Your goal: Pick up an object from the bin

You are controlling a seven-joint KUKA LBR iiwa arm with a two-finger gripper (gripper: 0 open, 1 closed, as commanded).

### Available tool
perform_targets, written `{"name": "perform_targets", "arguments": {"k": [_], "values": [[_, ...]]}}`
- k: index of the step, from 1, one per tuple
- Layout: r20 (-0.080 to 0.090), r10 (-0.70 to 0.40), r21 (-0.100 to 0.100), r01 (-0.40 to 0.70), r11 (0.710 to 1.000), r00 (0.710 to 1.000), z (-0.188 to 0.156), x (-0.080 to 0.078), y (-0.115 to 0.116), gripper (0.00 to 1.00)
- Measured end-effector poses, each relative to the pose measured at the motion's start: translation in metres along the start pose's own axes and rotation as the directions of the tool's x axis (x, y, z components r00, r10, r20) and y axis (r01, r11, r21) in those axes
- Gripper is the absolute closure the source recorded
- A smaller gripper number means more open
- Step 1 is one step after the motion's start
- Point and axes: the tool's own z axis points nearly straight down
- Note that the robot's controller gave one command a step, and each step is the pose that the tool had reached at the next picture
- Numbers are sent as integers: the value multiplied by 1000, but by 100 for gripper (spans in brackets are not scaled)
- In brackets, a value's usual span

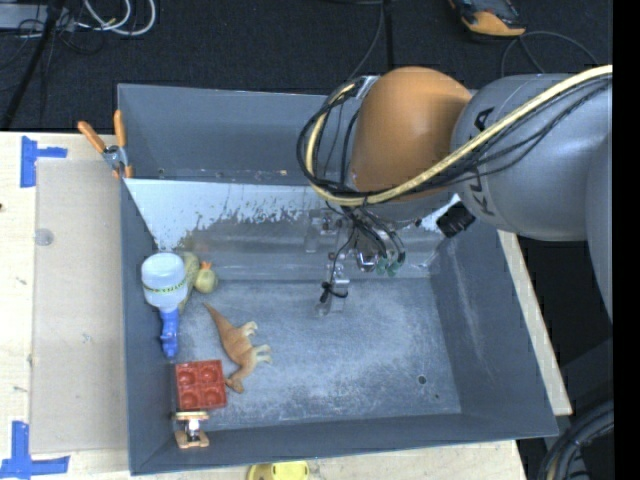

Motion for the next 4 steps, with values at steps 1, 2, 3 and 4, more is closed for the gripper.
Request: {"name": "perform_targets", "arguments": {"k": [1,2,3,4], "values": [[7,2,0,-2,1000,1000,-5,-1,0,0],[7,-108,0,108,994,994,51,15,29,0],[2,-126,0,126,992,992,61,54,77,0],[5,127,-1,-127,992,992,49,50,70,0]]}}
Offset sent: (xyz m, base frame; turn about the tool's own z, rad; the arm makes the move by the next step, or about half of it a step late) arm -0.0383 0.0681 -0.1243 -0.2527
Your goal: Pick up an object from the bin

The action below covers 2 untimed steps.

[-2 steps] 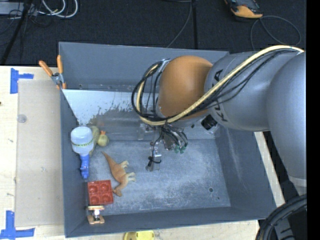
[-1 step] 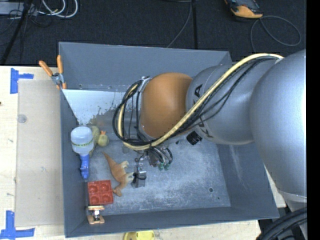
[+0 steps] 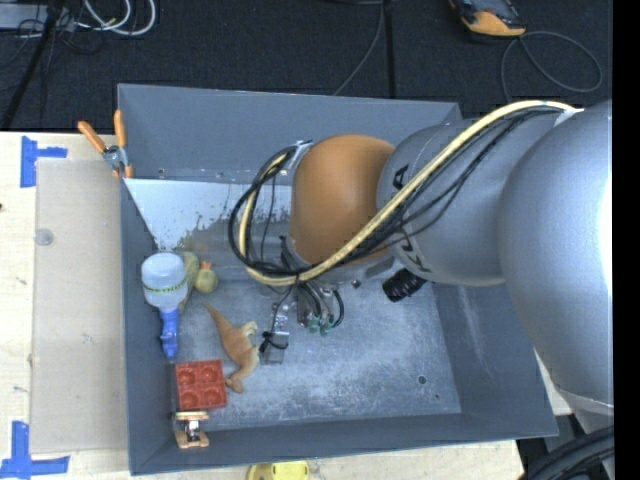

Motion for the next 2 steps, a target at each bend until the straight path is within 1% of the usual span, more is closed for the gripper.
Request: {"name": "perform_targets", "arguments": {"k": [1,2], "values": [[3,115,-2,-115,993,993,51,-10,6,0],[3,355,-2,-355,935,935,74,22,7,100]]}}
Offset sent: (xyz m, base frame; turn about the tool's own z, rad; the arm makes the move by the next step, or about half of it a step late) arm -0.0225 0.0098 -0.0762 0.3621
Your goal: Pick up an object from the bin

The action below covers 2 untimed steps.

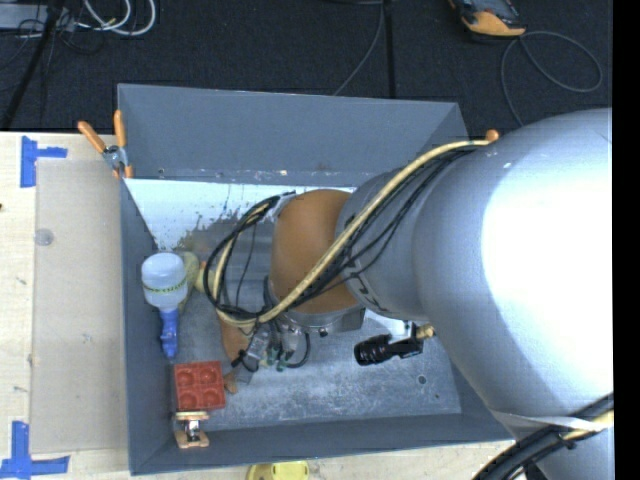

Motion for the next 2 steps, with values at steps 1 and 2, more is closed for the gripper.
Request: {"name": "perform_targets", "arguments": {"k": [1,2], "values": [[0,0,0,0,1000,1000,0,0,0,100],[-3,1,3,-1,1000,1000,-4,1,-1,100]]}}
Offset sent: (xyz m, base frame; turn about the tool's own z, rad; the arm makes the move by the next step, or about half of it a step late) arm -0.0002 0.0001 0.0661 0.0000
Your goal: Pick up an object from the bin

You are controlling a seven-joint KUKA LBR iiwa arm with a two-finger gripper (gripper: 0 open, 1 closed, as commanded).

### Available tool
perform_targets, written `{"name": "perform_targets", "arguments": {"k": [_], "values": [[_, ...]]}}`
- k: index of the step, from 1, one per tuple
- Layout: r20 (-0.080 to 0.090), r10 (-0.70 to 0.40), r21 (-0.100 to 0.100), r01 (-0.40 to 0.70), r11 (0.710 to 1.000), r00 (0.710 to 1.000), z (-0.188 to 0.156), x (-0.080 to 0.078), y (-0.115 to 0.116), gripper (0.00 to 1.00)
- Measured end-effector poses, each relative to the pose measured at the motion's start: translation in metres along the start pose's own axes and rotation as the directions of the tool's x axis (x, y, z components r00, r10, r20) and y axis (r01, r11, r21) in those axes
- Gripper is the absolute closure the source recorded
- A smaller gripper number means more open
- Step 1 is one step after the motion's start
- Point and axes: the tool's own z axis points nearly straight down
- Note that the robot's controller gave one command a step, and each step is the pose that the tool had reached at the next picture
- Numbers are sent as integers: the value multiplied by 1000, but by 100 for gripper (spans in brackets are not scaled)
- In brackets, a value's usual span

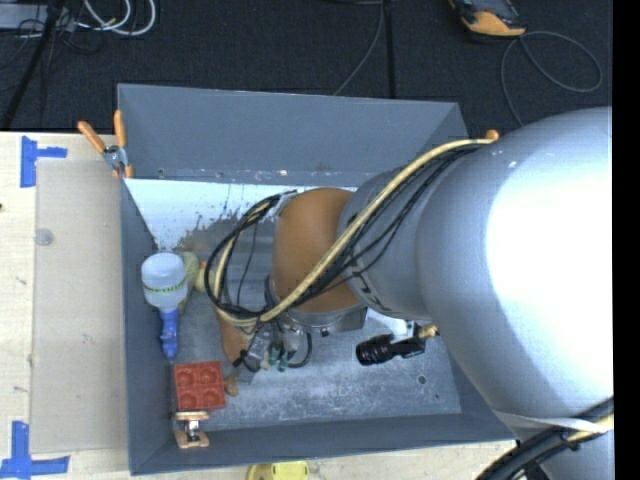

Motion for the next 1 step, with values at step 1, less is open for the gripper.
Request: {"name": "perform_targets", "arguments": {"k": [1], "values": [[-6,-2,4,2,1000,1000,-19,2,-1,100]]}}
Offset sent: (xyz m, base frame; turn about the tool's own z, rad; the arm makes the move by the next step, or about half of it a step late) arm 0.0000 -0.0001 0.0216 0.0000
